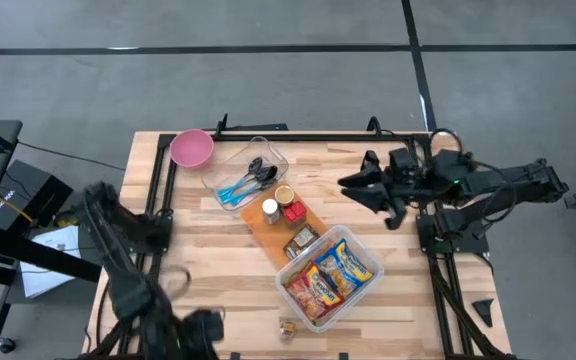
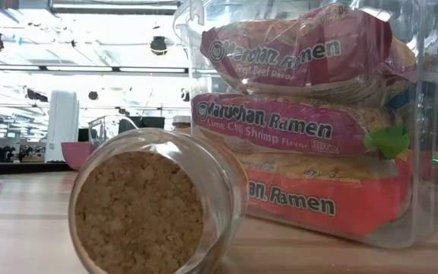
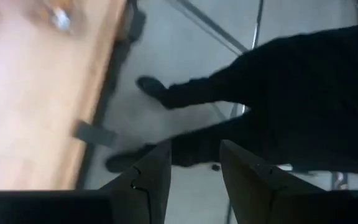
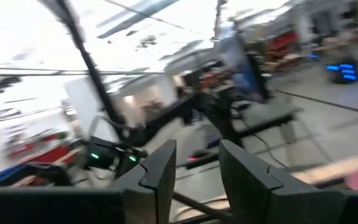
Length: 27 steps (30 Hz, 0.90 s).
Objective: Pick & Place Food Item
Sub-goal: Put the brown seasoning bottle into the orange bin
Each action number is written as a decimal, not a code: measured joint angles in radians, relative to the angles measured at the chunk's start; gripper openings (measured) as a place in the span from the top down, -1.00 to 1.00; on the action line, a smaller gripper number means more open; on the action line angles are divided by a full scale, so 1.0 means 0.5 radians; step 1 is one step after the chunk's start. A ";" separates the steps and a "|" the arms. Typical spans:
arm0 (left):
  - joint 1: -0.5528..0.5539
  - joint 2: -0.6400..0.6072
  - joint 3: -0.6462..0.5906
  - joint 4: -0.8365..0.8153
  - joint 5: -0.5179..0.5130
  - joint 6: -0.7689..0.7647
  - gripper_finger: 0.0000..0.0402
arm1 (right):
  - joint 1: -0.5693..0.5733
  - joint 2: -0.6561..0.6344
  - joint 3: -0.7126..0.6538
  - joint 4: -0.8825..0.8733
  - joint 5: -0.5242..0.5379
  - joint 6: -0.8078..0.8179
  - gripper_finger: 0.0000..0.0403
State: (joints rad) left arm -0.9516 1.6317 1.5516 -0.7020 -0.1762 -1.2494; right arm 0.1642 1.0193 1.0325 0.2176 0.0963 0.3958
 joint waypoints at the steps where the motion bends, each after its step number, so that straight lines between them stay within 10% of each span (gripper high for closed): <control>1: -0.021 0.075 0.061 -0.001 0.000 -0.080 0.33 | 0.000 -0.025 0.000 0.000 -0.060 -0.008 0.41; 10: -0.001 0.473 0.379 0.060 -0.007 -0.469 0.15 | -0.004 -0.193 0.000 -0.006 -0.253 -0.072 0.41; 27: 0.388 0.815 0.192 0.020 0.012 -0.841 -0.95 | -0.003 -0.222 0.000 -0.068 -0.423 -0.125 0.41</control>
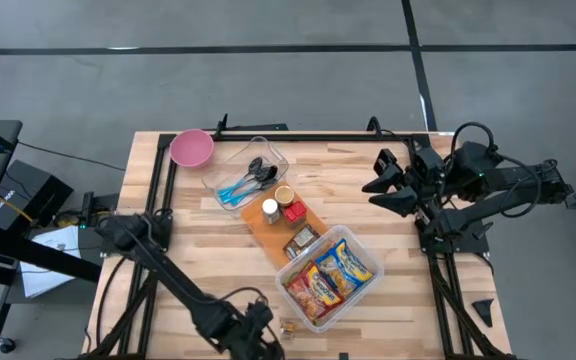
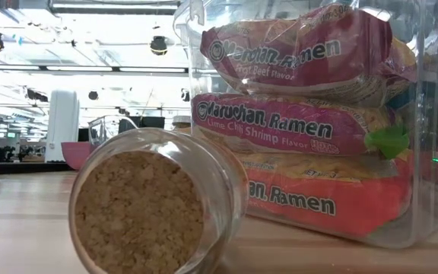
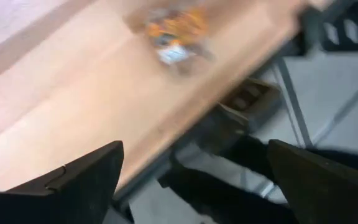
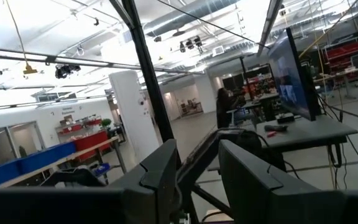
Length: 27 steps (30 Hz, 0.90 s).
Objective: Pick & Place Food Item
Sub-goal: Put the brown seasoning bottle into the orange bin
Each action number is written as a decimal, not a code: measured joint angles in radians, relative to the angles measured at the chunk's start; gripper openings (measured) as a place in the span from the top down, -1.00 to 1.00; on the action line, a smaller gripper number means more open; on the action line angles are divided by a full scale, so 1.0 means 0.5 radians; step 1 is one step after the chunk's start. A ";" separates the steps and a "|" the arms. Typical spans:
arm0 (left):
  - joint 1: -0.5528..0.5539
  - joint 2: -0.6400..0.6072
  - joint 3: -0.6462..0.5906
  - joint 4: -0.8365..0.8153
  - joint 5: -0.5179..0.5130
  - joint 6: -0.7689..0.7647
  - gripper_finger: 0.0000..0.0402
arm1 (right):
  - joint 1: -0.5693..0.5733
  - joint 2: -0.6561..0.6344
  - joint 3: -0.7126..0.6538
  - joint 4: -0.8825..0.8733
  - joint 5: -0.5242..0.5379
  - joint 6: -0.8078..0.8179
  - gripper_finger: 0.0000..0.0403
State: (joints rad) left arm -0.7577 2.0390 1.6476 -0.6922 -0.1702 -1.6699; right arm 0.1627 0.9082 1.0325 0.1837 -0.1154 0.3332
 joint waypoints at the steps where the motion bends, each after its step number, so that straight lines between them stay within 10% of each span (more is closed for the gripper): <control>1: 0.010 0.032 -0.008 0.000 -0.010 -0.053 -0.96 | 0.000 0.000 0.000 -0.001 -0.001 0.000 0.41; 27: 0.140 0.270 -0.016 -0.303 -0.200 -0.191 -0.84 | 0.000 0.000 0.000 -0.106 -0.005 0.066 0.41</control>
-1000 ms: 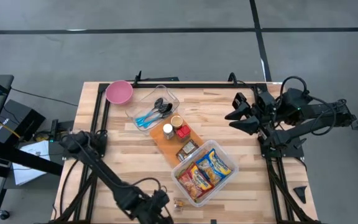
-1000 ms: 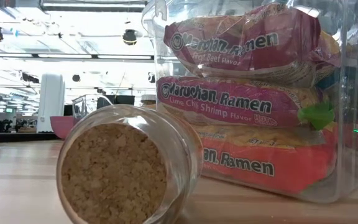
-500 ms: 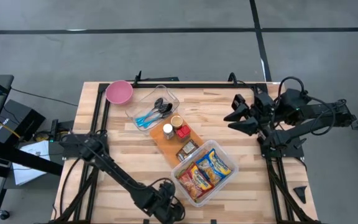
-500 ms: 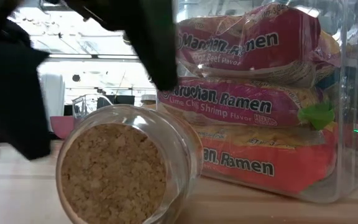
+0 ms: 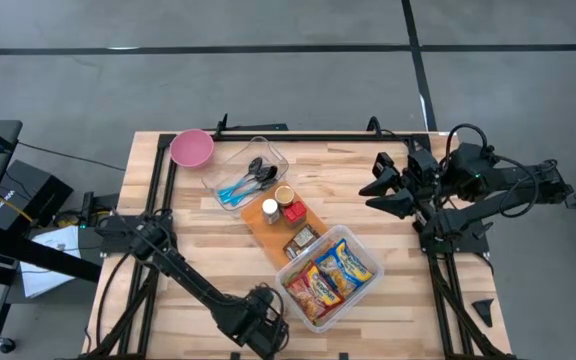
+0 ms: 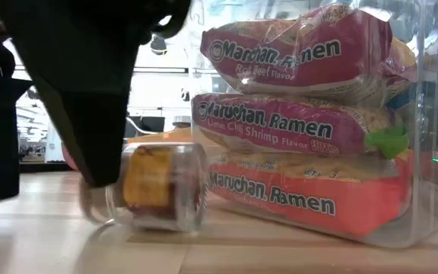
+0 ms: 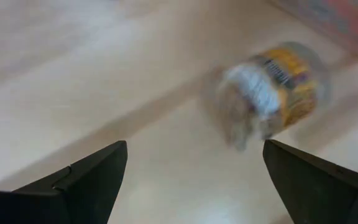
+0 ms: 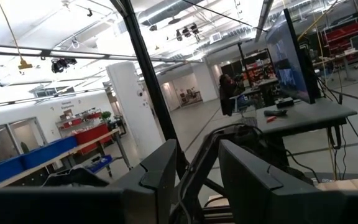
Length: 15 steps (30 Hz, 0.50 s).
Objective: Pick & Place Food Item
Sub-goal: Put the brown seasoning bottle into the orange bin
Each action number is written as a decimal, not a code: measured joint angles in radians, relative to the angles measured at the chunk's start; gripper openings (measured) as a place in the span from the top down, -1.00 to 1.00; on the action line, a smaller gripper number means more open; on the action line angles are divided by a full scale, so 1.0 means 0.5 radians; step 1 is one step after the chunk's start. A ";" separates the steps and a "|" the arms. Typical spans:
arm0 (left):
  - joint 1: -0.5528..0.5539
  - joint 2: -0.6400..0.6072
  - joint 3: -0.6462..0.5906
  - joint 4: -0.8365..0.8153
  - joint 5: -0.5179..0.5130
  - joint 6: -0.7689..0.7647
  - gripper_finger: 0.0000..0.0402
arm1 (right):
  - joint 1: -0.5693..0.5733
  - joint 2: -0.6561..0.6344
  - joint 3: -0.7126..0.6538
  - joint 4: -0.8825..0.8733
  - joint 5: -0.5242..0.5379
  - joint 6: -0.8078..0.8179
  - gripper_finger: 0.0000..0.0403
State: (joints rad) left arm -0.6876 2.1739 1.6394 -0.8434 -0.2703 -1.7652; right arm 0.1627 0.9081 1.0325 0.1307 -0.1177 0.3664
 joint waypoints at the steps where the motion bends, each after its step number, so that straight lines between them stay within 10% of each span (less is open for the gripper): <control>1: 0.000 -0.005 -0.001 -0.046 0.001 -0.003 -0.84 | 0.000 0.000 0.000 0.000 0.000 0.000 0.41; 15: -0.130 -0.159 0.001 -0.207 -0.042 -0.577 -0.84 | -0.001 0.001 0.000 -0.008 -0.030 -0.028 0.41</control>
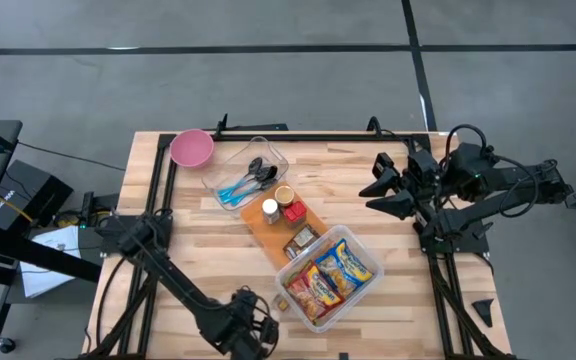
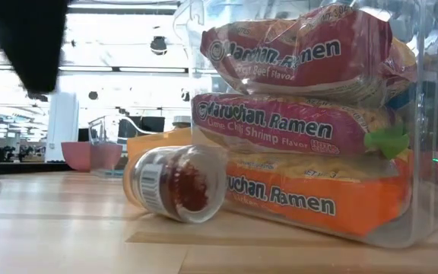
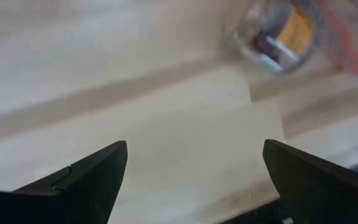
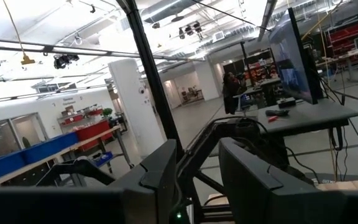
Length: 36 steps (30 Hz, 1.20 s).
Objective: Pick & Place Food Item
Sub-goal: Put the brown seasoning bottle into the orange bin
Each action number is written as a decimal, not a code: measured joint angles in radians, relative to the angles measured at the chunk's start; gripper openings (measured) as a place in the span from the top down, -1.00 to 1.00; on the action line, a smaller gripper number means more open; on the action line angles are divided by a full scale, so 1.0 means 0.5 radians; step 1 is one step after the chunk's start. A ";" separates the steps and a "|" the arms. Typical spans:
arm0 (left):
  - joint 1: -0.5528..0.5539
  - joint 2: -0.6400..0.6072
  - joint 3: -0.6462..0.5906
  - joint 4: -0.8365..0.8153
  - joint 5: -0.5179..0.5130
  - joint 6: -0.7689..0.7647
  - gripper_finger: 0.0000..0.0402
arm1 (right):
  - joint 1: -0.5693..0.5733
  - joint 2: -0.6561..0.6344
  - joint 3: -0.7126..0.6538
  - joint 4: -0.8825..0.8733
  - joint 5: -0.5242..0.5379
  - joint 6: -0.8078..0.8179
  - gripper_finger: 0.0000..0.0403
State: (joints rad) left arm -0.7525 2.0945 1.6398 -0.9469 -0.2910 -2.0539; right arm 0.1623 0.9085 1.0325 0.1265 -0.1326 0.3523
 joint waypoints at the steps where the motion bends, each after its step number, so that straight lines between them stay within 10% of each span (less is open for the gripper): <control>1: -0.005 0.000 0.000 0.023 0.003 -0.013 -0.84 | 0.000 0.000 0.000 0.000 -0.001 -0.014 0.41; 12: 0.075 0.026 0.000 0.115 -0.315 0.236 -0.84 | 0.000 0.000 0.000 -0.008 0.000 -0.046 0.41; 36: 0.144 0.153 -0.157 0.164 -0.287 0.823 -0.84 | 0.000 0.000 0.001 -0.117 0.000 -0.024 0.41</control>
State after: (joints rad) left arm -0.6806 2.1709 1.5611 -0.8646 -0.4347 -1.6426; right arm 0.1623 0.9085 1.0328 0.0682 -0.1326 0.3405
